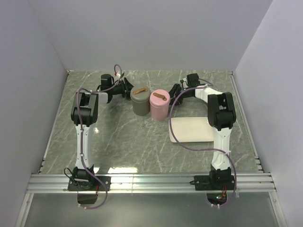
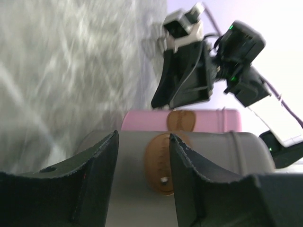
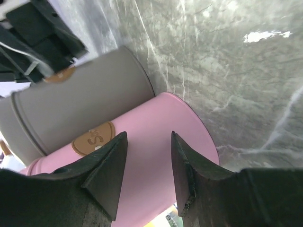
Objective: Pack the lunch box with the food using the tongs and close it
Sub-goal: Move the packing box to the center of the board.
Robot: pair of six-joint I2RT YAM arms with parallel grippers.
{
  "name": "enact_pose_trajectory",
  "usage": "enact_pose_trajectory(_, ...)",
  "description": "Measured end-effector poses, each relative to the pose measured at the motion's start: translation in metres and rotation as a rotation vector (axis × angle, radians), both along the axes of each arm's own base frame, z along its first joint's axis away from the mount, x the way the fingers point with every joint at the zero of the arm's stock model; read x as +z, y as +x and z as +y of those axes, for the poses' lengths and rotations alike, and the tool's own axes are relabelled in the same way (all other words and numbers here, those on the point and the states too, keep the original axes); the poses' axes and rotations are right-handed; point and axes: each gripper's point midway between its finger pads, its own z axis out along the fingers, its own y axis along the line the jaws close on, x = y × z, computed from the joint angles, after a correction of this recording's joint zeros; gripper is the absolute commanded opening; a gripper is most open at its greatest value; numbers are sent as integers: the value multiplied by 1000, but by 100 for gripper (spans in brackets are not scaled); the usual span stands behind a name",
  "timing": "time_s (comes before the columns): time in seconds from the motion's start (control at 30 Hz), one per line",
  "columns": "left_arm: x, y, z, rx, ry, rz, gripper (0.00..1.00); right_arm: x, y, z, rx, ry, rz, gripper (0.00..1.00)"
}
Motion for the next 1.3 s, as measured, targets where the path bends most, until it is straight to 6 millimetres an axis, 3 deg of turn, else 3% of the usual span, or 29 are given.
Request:
enact_pose_trajectory(0.23,-18,-36,12,-18,29,70,51,-1,-11,11,55,2,-6,48)
enact_pose_trajectory(0.57,-4,-64,23,-32,61,25,50,-4,-34,33,140,-1,-4,48)
enact_pose_trajectory(0.9,-7,-93,30,-50,90,26,51,3,-54,36,185,-1,4,47)
enact_pose_trajectory(1.17,0,-87,46,-15,115,4,61,15,-54,38,217,-10,-38,48)
enact_pose_trajectory(1.3,28,-57,73,62,170,-97,65,44,-24,29,202,-29,-156,52)
